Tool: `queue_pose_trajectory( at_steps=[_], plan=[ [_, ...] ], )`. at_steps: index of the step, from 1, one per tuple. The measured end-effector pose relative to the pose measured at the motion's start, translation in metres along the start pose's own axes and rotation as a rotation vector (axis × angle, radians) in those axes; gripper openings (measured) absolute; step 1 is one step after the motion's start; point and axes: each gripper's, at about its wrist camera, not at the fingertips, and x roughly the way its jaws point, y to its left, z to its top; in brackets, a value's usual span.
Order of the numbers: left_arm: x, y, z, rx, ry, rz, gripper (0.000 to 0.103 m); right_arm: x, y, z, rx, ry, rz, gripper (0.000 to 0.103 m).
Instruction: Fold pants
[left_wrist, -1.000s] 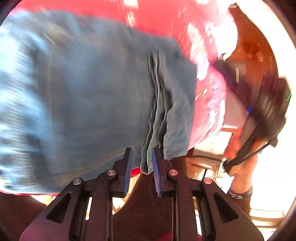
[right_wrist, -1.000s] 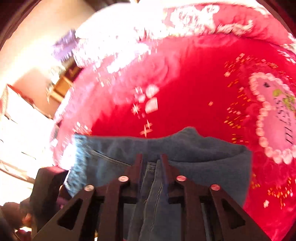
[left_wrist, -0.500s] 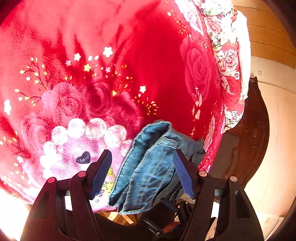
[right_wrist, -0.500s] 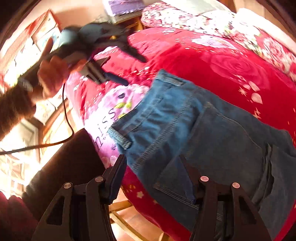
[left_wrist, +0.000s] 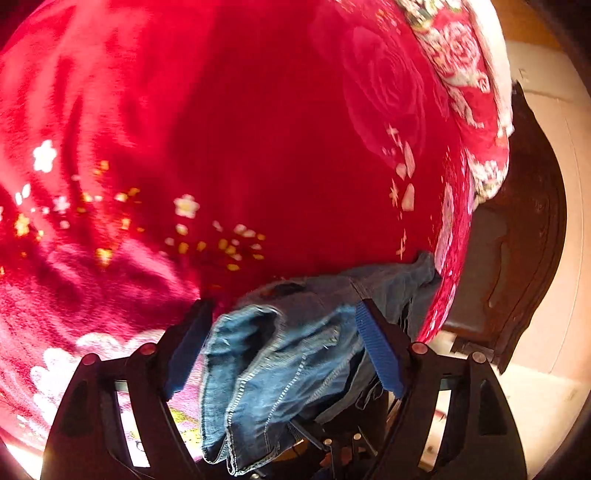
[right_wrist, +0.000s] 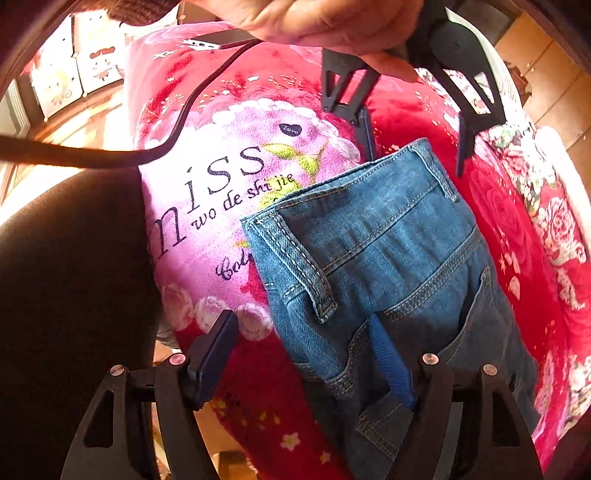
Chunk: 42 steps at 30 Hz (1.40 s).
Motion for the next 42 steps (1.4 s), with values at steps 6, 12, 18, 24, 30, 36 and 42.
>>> queue_pose_trajectory(
  at_steps=[6, 12, 18, 24, 30, 36, 42],
  plan=[
    [-0.011, -0.049, -0.023, 0.139, -0.064, -0.007, 0.016, -0.027, -0.064, -0.008, 0.288, -0.082, 0.151, 0.009],
    [-0.008, -0.135, -0.039, 0.261, -0.064, -0.121, 0.010, -0.081, -0.133, -0.050, 0.589, -0.230, 0.270, 0.007],
    [0.092, -0.246, -0.046, 0.366, 0.081, -0.153, 0.010, -0.123, -0.210, -0.171, 1.063, -0.328, 0.364, 0.007],
    [0.237, -0.319, -0.075, 0.360, 0.267, 0.024, 0.010, -0.111, -0.221, -0.316, 1.588, -0.263, 0.434, 0.014],
    [0.213, -0.339, -0.087, 0.379, 0.301, -0.085, 0.021, -0.133, -0.221, -0.354, 1.619, -0.204, 0.416, 0.038],
    [0.103, -0.294, -0.071, 0.401, 0.037, -0.157, 0.075, -0.169, -0.271, -0.380, 1.640, -0.332, 0.248, 0.047],
    [0.103, -0.173, -0.065, 0.092, 0.019, -0.140, 0.076, -0.102, -0.330, -0.342, 1.566, -0.287, 0.279, 0.067]
  ],
)
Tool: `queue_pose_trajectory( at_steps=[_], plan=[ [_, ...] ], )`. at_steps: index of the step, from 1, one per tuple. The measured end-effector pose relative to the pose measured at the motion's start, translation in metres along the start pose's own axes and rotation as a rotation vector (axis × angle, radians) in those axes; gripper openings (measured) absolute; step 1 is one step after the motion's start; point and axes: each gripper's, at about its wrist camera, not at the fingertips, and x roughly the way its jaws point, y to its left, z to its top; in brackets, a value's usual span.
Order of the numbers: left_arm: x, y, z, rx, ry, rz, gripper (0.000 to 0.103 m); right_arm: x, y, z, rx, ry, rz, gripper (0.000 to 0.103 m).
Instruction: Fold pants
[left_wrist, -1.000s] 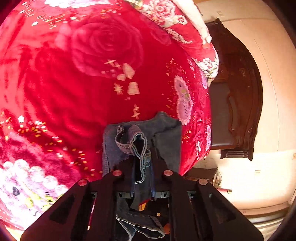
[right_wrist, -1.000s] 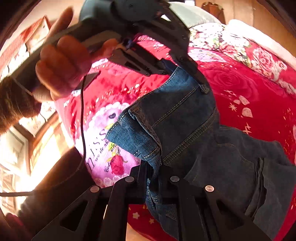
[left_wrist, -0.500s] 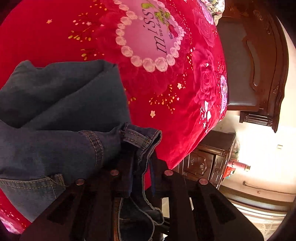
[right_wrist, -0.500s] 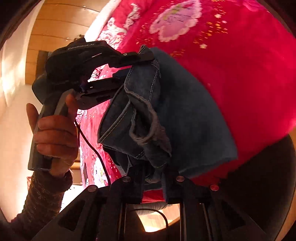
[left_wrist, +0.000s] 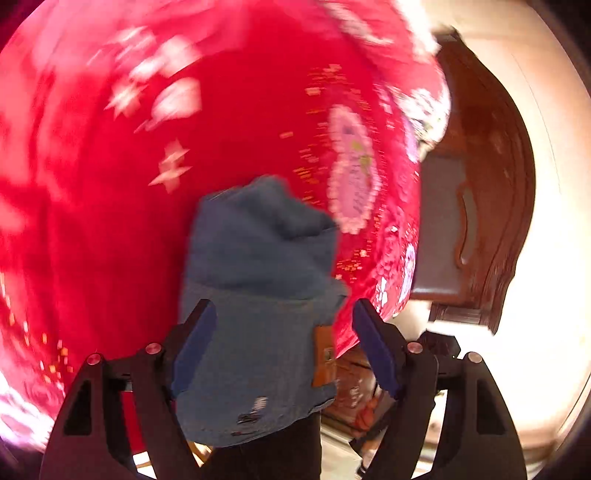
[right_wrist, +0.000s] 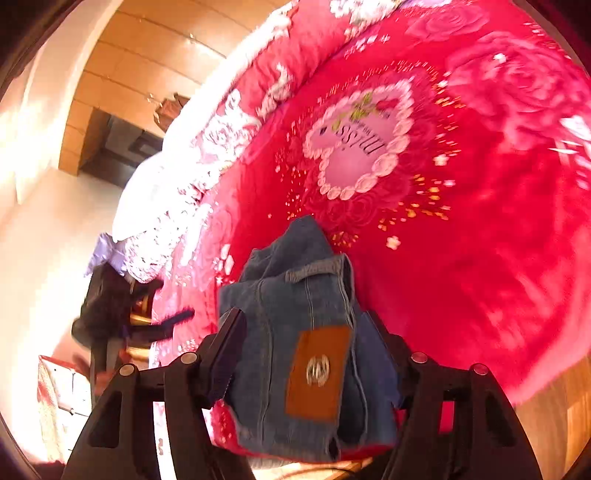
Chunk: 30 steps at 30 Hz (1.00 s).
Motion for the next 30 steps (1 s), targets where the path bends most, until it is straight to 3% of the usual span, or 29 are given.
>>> queue_pose_trajectory(
  at_steps=[2, 3, 4, 7, 9, 10, 12, 14, 16, 17, 19, 21, 23, 24, 25, 26, 28, 30],
  plan=[
    [0.015, 0.024, -0.011, -0.071, 0.029, 0.011, 0.076, 0.036, 0.005, 0.012, -0.027, 0.038, -0.067, 0.065],
    [0.026, 0.026, -0.017, -0.089, 0.048, 0.021, 0.074, 0.050, 0.010, 0.012, -0.055, 0.065, -0.076, 0.044],
    [0.030, 0.025, -0.020, -0.087, 0.043, 0.044, 0.068, 0.056, 0.012, 0.016, -0.090, 0.073, -0.107, 0.002],
    [0.027, 0.002, -0.027, -0.025, -0.026, 0.083, 0.065, 0.040, 0.040, 0.030, -0.198, -0.024, -0.039, 0.003],
    [0.033, 0.000, -0.027, -0.039, -0.062, 0.126, 0.065, 0.037, 0.054, 0.038, -0.279, -0.071, -0.075, 0.002],
    [0.040, 0.003, -0.024, -0.043, -0.064, 0.178, 0.064, 0.046, 0.051, 0.041, -0.288, -0.051, -0.119, 0.003],
    [0.051, 0.005, -0.021, -0.029, -0.053, 0.261, 0.060, 0.076, 0.026, 0.042, -0.227, 0.083, -0.218, 0.003],
    [0.045, 0.007, -0.026, -0.055, -0.033, 0.209, 0.059, 0.079, 0.014, 0.041, -0.180, 0.121, -0.242, 0.010],
    [0.030, 0.004, -0.035, -0.035, -0.034, 0.165, 0.059, 0.055, 0.012, 0.034, -0.156, 0.089, -0.180, 0.012],
    [0.025, 0.000, -0.042, -0.006, -0.032, 0.171, 0.059, 0.045, 0.010, 0.031, -0.149, 0.098, -0.127, 0.015],
    [0.016, -0.001, -0.056, 0.038, -0.009, 0.160, 0.059, 0.026, 0.007, 0.018, -0.139, 0.128, -0.044, 0.046],
    [0.020, -0.003, -0.076, 0.066, 0.022, 0.127, 0.060, 0.014, 0.006, 0.000, -0.130, 0.172, -0.027, 0.058],
    [0.036, -0.004, -0.091, 0.098, 0.061, 0.121, 0.061, 0.015, 0.002, -0.021, -0.123, 0.223, -0.007, 0.058],
    [0.046, -0.006, -0.100, 0.141, 0.072, 0.161, 0.061, 0.015, 0.003, -0.031, -0.152, 0.231, -0.017, 0.046],
    [0.051, -0.007, -0.107, 0.190, 0.065, 0.228, 0.060, 0.020, 0.005, -0.040, -0.206, 0.241, -0.065, 0.020],
    [0.062, -0.013, -0.113, 0.250, 0.054, 0.286, 0.060, 0.024, 0.004, -0.049, -0.258, 0.263, -0.127, 0.015],
    [0.067, -0.026, -0.119, 0.324, 0.044, 0.355, 0.061, 0.038, 0.000, -0.063, -0.334, 0.296, -0.207, 0.007],
    [0.063, -0.039, -0.121, 0.351, 0.042, 0.391, 0.060, 0.034, 0.005, -0.061, -0.335, 0.286, -0.211, 0.008]
  ],
)
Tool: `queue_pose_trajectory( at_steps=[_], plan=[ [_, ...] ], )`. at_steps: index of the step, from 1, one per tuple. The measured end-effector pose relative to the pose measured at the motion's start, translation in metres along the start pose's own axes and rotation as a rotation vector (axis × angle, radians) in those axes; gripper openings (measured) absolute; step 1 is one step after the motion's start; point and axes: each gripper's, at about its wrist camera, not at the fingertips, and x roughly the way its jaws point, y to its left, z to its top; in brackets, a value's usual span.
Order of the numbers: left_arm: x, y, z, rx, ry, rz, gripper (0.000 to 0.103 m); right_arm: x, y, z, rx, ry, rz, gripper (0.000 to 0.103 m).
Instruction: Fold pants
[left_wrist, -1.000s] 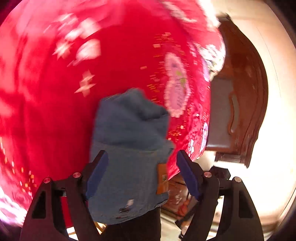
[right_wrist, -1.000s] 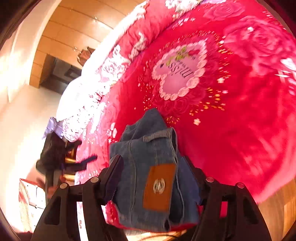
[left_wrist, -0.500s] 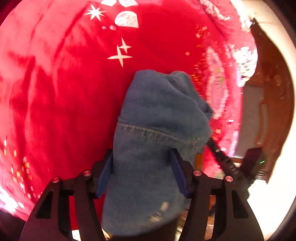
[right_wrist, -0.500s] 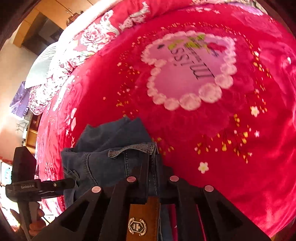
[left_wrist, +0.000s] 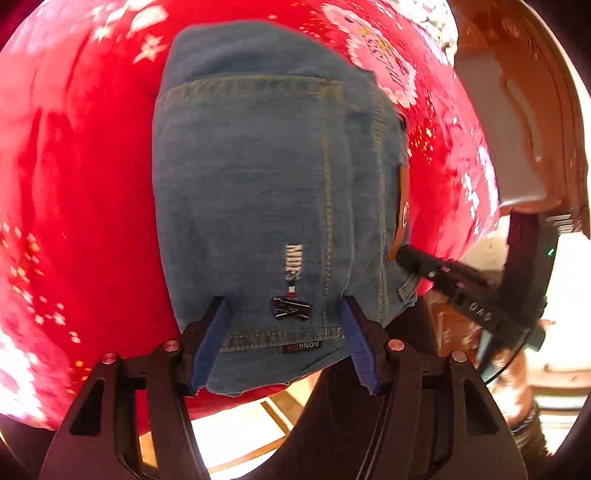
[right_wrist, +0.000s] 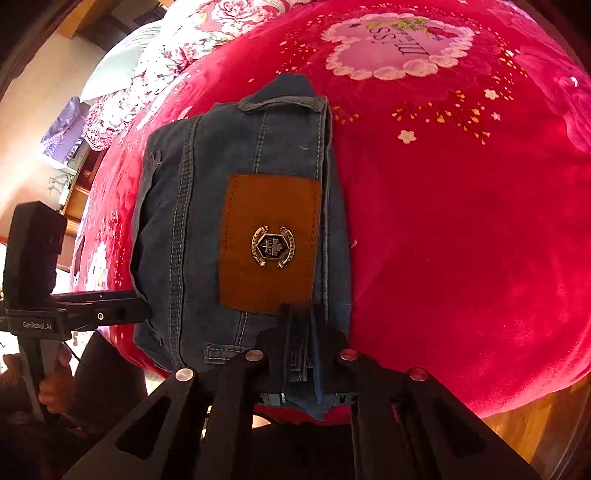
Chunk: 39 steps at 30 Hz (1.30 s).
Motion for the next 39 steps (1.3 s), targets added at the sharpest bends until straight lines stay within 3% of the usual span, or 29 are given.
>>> queue_pose_trajectory(
  at_steps=[1, 7, 10, 13, 15, 17, 20, 21, 23, 26, 27, 28, 32, 34, 39],
  plan=[
    [-0.005, -0.001, 0.000, -0.002, -0.017, 0.001, 0.060, -0.005, 0.001, 0.003, 0.007, -0.010, 0.004, 0.016],
    [-0.046, -0.010, 0.000, 0.038, -0.216, 0.157, 0.061, -0.037, -0.007, 0.025, 0.100, -0.122, 0.094, 0.021],
    [-0.049, 0.000, 0.009, 0.023, -0.219, 0.195, 0.061, -0.034, -0.012, 0.041, 0.138, -0.130, 0.083, 0.030],
    [-0.050, 0.010, 0.017, -0.005, -0.208, 0.215, 0.061, -0.026, -0.015, 0.057, 0.154, -0.126, 0.091, 0.032],
    [-0.046, 0.013, 0.023, -0.011, -0.205, 0.239, 0.061, -0.017, -0.021, 0.067, 0.179, -0.127, 0.091, 0.045],
    [-0.034, 0.011, 0.036, -0.009, -0.201, 0.265, 0.061, -0.006, -0.025, 0.079, 0.204, -0.119, 0.088, 0.047],
    [-0.023, 0.012, 0.054, -0.032, -0.166, 0.277, 0.061, 0.016, -0.021, 0.096, 0.204, -0.085, 0.080, 0.047],
    [-0.021, 0.012, 0.060, -0.046, -0.161, 0.270, 0.061, 0.020, -0.014, 0.102, 0.161, -0.082, 0.070, 0.029],
    [-0.012, 0.016, 0.077, -0.094, -0.144, 0.255, 0.061, 0.016, 0.005, 0.113, 0.046, -0.125, 0.003, 0.012],
    [0.010, 0.030, 0.098, -0.181, -0.067, 0.288, 0.068, 0.035, 0.009, 0.123, -0.019, -0.069, -0.131, 0.012],
    [0.012, 0.035, 0.100, -0.193, -0.050, 0.268, 0.069, 0.039, 0.006, 0.125, -0.025, -0.049, -0.152, 0.012],
    [0.010, 0.039, 0.100, -0.210, -0.041, 0.238, 0.069, 0.036, 0.002, 0.126, 0.000, -0.058, -0.142, 0.021],
    [-0.014, 0.058, 0.075, -0.244, -0.042, 0.105, 0.068, 0.005, -0.021, 0.112, 0.130, -0.122, 0.061, 0.027],
    [-0.016, 0.067, 0.060, -0.251, -0.025, 0.050, 0.069, -0.003, -0.031, 0.100, 0.157, -0.122, 0.104, 0.044],
    [-0.004, 0.083, 0.044, -0.363, -0.013, -0.094, 0.069, 0.003, -0.047, 0.085, 0.229, -0.132, 0.154, 0.046]
  ],
)
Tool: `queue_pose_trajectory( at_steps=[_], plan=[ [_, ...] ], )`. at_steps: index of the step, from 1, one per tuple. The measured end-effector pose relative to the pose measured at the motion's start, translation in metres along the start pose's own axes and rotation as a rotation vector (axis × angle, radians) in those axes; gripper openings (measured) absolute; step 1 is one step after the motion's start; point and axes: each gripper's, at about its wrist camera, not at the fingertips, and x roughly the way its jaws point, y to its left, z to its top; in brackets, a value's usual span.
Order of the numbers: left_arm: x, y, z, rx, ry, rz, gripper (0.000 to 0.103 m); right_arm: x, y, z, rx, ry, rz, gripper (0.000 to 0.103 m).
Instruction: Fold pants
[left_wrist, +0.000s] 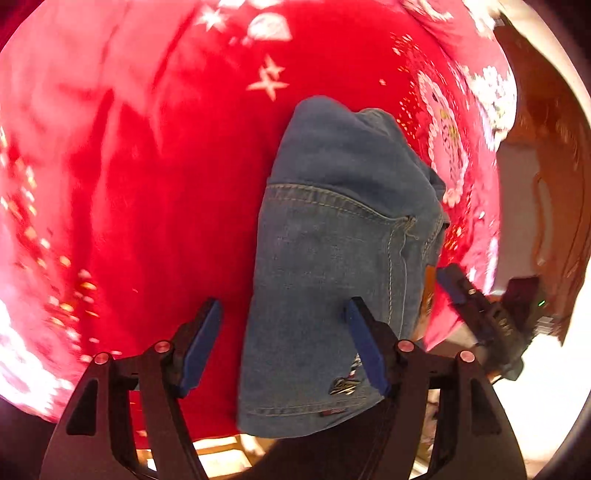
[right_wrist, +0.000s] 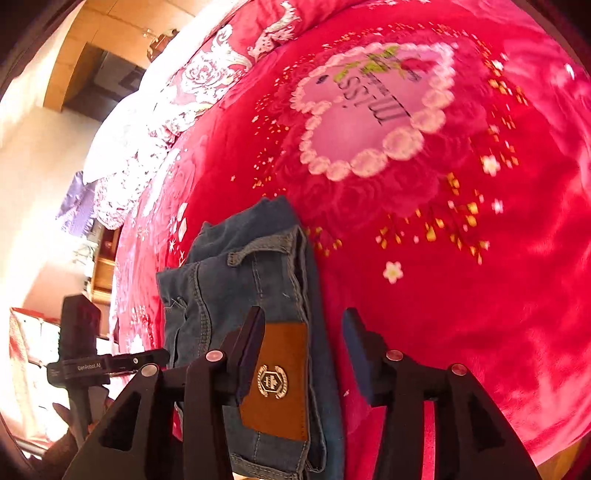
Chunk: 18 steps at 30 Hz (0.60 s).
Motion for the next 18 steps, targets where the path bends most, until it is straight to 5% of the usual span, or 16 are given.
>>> queue_pose_trajectory(
  at_steps=[4, 7, 9, 13, 18],
  plan=[
    [-0.006, -0.021, 0.021, 0.000, -0.057, -0.010, 0.069, 0.010, 0.005, 0.011, 0.032, -0.039, 0.017, 0.046],
    [0.003, -0.042, 0.040, -0.010, -0.046, 0.053, 0.079, 0.029, 0.017, 0.023, 0.010, -0.006, -0.011, 0.050],
    [0.014, -0.049, 0.048, -0.017, -0.053, 0.133, 0.080, 0.039, 0.038, 0.030, -0.087, 0.022, -0.074, 0.032],
    [0.029, -0.047, 0.060, -0.090, -0.021, 0.186, 0.083, 0.055, 0.045, 0.034, -0.161, 0.059, -0.204, 0.031],
    [0.003, -0.043, 0.024, 0.070, -0.014, 0.140, 0.084, 0.025, 0.033, 0.020, -0.114, 0.072, -0.090, 0.044]
  ],
)
